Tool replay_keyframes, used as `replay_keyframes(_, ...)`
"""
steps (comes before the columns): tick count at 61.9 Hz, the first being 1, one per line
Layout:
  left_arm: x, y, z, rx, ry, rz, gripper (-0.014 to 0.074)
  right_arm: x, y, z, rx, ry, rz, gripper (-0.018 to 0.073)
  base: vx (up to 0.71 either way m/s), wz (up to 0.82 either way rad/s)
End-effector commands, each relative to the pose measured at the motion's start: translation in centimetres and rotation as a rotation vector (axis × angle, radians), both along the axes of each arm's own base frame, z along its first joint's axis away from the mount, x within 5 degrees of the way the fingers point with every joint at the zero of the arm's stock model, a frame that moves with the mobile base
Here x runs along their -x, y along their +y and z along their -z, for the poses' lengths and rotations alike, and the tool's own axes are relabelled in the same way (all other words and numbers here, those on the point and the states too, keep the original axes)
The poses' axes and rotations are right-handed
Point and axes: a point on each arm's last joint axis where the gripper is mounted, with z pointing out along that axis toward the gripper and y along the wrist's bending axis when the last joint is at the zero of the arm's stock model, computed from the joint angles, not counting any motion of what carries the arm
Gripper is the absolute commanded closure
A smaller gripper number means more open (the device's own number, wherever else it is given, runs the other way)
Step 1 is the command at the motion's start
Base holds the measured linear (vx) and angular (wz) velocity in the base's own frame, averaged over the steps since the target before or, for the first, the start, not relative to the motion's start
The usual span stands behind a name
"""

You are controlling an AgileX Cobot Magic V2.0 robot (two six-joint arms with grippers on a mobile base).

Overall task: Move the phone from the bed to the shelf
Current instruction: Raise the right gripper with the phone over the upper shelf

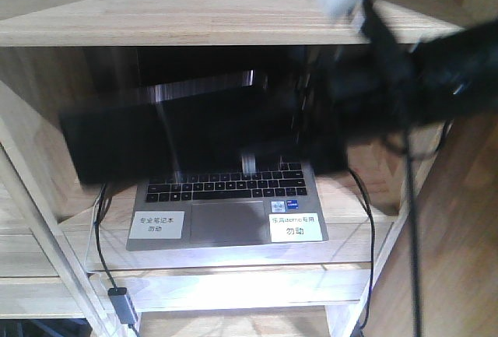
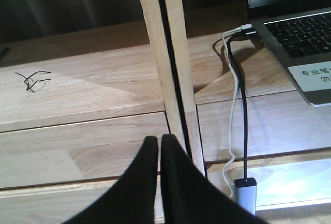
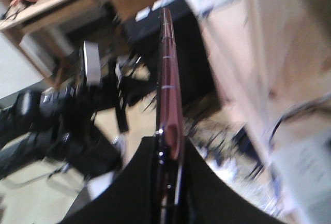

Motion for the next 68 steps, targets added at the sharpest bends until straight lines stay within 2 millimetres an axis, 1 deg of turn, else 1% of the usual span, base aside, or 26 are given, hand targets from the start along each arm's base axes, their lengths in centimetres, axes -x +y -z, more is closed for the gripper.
replay_keyframes(1, -0.2, -0.1, -0.5, -0.003, -0.074, 0.008, 0.0595, 1.2, -0.5, -5.9, -0.183, -0.136, 0.073, 0.0561, 0.0, 0.0)
replay_keyframes(10, -0.2, -0.1, -0.5, -0.003, -0.074, 0.008, 0.0595, 1.1, -1.0, -10.7, -0.267, -0.278, 0.172, 0.0561, 0.0, 0.0)
replay_keyframes(16, -0.2, -0.1, -0.5, -0.003, -0.074, 0.008, 0.0595, 0.6, -1.1, -13.0, -0.306, -0.362, 0.212, 0.0561, 0.0, 0.0)
replay_keyframes(19, -0.2, -0.1, -0.5, -0.003, -0.074, 0.008, 0.0595, 0.1, -1.0, -14.0, -0.324, -0.394, 0.225, 0.0561, 0.0, 0.0)
replay_keyframes(28, -0.2, -0.1, -0.5, -0.003, -0.074, 0.008, 0.0595, -2.1, -0.2, -15.6, -0.367, -0.428, 0.22, 0.0561, 0.0, 0.0)
replay_keyframes(32, -0.2, -0.1, -0.5, -0.003, -0.074, 0.008, 0.0595, -3.6, 0.4, -15.7, -0.391, -0.418, 0.212, 0.0561, 0.0, 0.0)
replay_keyframes(37, -0.2, -0.1, -0.5, -0.003, -0.074, 0.008, 0.0595, -5.0, 1.0, -15.8, -0.414, -0.422, 0.205, 0.0561, 0.0, 0.0)
replay_keyframes(41, -0.2, -0.1, -0.5, -0.003, -0.074, 0.008, 0.0595, -6.7, 2.1, -15.2, -0.418, -0.413, 0.201, 0.0561, 0.0, 0.0)
replay_keyframes(45, -0.2, -0.1, -0.5, -0.003, -0.074, 0.008, 0.0595, -7.8, 3.0, -14.9, -0.424, -0.414, 0.203, 0.0561, 0.0, 0.0)
replay_keyframes(55, -0.2, -0.1, -0.5, -0.003, -0.074, 0.008, 0.0595, -10.7, 5.9, -12.2, -0.393, -0.381, 0.194, 0.0561, 0.0, 0.0)
replay_keyframes(60, -0.2, -0.1, -0.5, -0.003, -0.074, 0.008, 0.0595, -11.8, 6.7, -10.7, -0.365, -0.364, 0.197, 0.0561, 0.0, 0.0)
replay_keyframes(68, -0.2, -0.1, -0.5, -0.003, -0.074, 0.008, 0.0595, -13.6, 7.3, -8.9, -0.326, -0.349, 0.229, 0.0561, 0.0, 0.0)
